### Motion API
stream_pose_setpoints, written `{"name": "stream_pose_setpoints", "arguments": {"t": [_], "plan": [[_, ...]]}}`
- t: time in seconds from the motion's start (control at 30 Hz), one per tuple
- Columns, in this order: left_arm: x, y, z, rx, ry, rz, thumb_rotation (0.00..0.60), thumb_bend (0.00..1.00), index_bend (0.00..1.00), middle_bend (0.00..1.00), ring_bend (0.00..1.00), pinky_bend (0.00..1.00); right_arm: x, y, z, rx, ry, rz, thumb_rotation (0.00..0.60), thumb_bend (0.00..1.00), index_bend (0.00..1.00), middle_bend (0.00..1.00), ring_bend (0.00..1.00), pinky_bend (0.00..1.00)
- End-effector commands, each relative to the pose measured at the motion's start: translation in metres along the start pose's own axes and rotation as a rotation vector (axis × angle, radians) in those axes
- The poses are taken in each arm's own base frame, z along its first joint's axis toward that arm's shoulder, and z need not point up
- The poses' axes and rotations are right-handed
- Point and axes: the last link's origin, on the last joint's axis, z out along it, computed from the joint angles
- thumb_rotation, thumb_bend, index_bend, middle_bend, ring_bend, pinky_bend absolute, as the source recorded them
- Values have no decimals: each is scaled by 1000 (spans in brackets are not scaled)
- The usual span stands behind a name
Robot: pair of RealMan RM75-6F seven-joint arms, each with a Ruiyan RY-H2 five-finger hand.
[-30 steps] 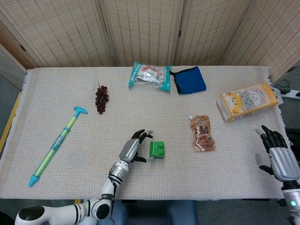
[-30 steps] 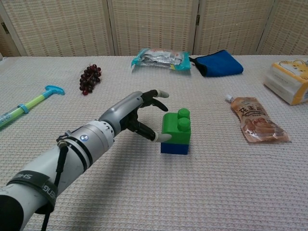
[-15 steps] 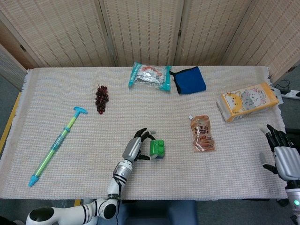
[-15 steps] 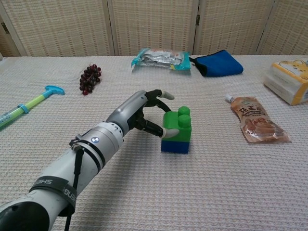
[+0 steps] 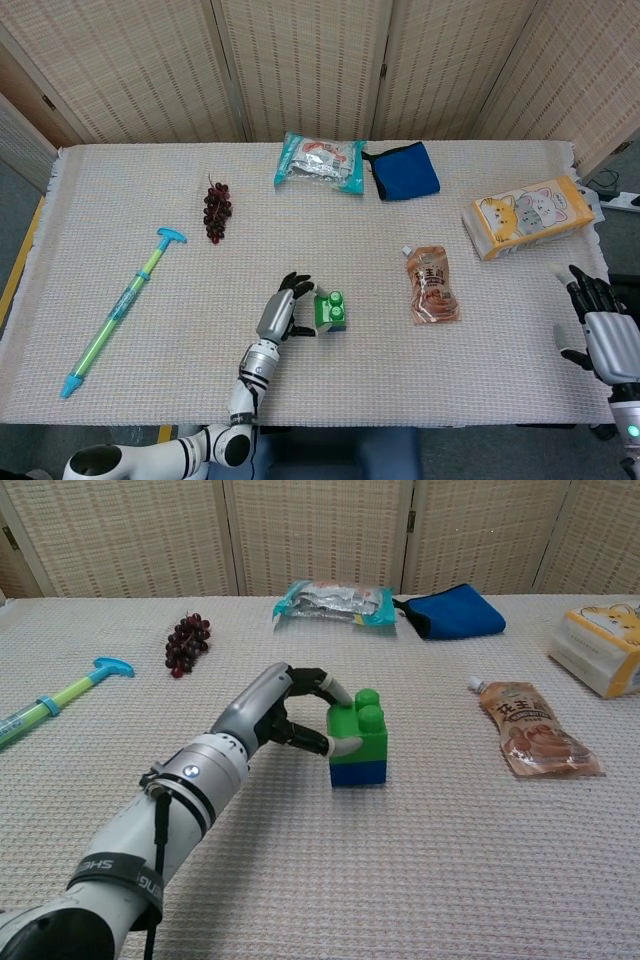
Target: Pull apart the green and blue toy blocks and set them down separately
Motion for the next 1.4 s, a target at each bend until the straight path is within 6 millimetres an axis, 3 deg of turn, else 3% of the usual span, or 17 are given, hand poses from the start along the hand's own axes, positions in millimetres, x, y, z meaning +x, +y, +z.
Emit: {"name": "stream_pose_setpoints", "arguments": {"t": [0.03,0.2,0.4,0.53,0.87,1.13,1.4], "plan": [[7,-1,-5,-4,34,-21,600,357,516,739,238,0,-3,-1,1,0,-9,-2,600,557,0,0,0,0],[23,-3,-14,-12,71,-57,600,397,565,798,288,0,-8,-7,7,39,-15,19,600,557,0,0,0,0],[45,4,-28,-45,84,-76,600,408,571,805,294,0,-37,-17,38,101,-156,42,600,557,0,0,0,0],[57,9,-34,-51,95,-103,600,408,571,806,293,0,-58,-40,64,186,-251,151,600,557,0,0,0,0],[75,16,-32,-60,127,-112,600,412,574,809,291,0,-107,-95,98,337,-490,620,600,557,0,0,0,0],[83,22,-28,-84,165,-115,600,416,575,809,291,0,-129,-139,122,411,-601,844,600,494,0,0,0,0],[89,25,-29,-91,175,-122,600,415,575,809,291,0,-145,-160,133,400,-645,993,600,415,0,0,0,0]]}}
